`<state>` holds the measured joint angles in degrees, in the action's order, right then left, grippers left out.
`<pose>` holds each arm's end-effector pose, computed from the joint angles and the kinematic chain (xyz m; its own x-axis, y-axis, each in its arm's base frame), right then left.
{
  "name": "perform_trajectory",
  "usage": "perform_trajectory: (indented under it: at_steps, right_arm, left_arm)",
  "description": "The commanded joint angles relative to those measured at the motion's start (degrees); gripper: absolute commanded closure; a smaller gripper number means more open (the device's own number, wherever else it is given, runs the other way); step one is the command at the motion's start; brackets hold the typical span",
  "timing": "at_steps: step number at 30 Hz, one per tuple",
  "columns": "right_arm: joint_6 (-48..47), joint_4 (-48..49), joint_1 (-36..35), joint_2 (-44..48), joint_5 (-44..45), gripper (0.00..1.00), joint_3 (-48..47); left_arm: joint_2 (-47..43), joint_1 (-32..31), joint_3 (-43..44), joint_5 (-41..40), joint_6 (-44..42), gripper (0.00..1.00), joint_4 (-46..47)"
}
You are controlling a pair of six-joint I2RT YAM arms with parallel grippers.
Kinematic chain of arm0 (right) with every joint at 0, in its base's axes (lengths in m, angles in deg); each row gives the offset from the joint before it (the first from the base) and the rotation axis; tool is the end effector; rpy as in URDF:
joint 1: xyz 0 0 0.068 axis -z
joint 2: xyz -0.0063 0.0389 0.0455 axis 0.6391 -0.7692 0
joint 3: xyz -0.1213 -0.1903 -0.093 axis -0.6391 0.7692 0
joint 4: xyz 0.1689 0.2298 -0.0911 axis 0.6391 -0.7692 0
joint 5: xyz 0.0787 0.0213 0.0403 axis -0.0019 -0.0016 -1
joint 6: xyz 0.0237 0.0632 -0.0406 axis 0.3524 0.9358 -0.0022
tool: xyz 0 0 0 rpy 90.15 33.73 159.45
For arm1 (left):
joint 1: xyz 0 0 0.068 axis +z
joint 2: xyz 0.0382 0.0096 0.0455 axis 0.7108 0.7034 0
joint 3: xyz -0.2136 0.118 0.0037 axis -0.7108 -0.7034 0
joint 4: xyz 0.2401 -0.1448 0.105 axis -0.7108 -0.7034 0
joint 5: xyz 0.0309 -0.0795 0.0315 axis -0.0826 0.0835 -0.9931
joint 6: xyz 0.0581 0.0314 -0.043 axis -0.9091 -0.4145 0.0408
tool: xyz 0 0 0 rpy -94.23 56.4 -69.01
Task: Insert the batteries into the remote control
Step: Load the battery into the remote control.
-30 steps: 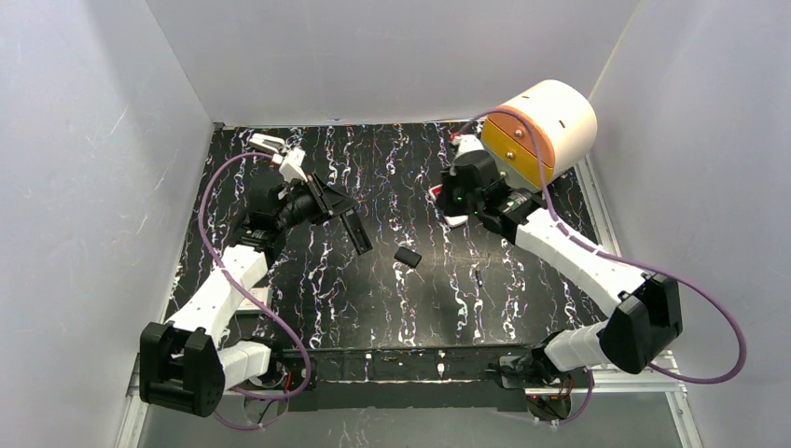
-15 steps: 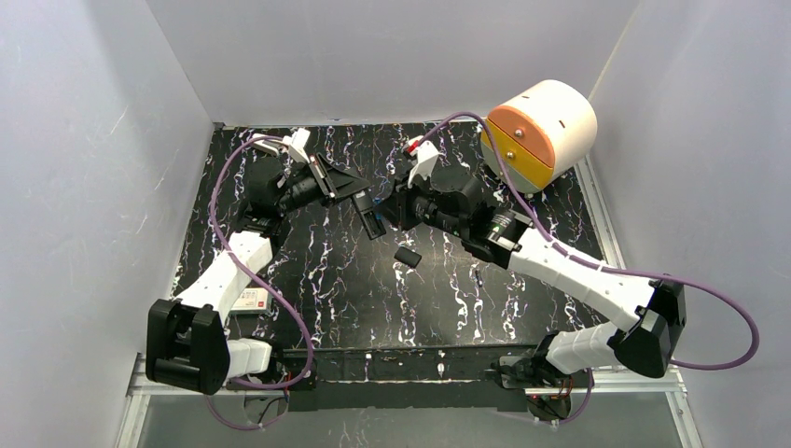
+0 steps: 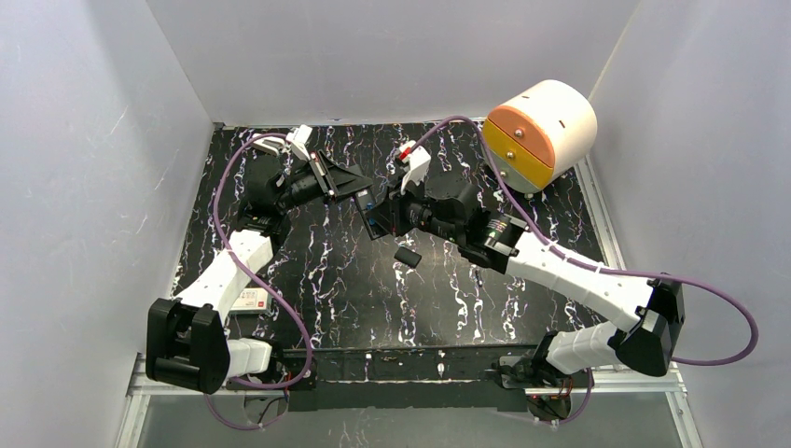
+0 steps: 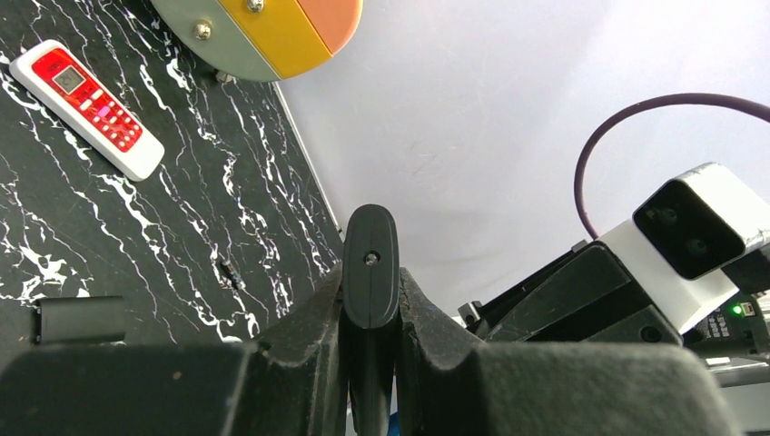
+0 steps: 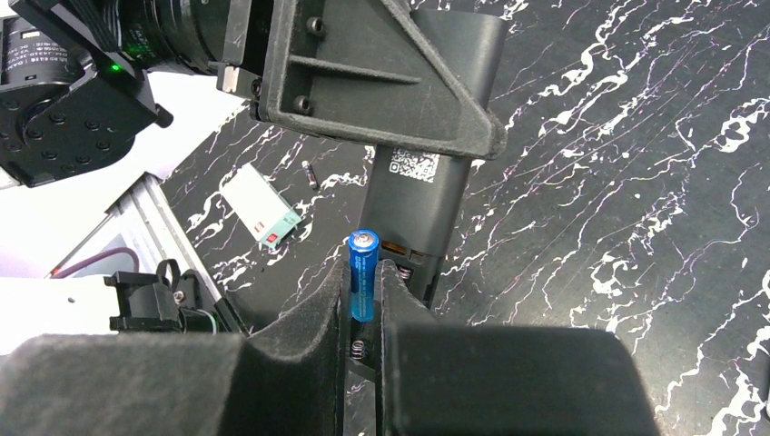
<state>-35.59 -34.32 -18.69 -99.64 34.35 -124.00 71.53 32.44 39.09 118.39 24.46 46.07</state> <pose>0.2107 0.3321 0.3473 -0.3700 0.0681 -0.9265 -0.7227 0.6056 0.3331 0.3327 -0.1281 0.2937 -0.7371 -0.4417 -0.5114 0.4841 0.1829 -0.8557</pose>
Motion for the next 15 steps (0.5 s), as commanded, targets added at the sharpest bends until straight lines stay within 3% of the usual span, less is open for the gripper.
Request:
perform_trajectory:
  at_steps: [1, 15]
  right_arm:
    - [-0.8, 2.0, -1.0, -0.3, 1.2, 0.93, -1.4]
    - [0.2, -1.6, -1.6, 0.2, 2.4, 0.93, -0.4]
  left_arm:
    - [-1.3, -0.1, 2.4, 0.7, 1.5, 1.0, 2.1]
    - [-1.6, -0.1, 2.3, -0.7, 2.2, 1.0, 3.8]
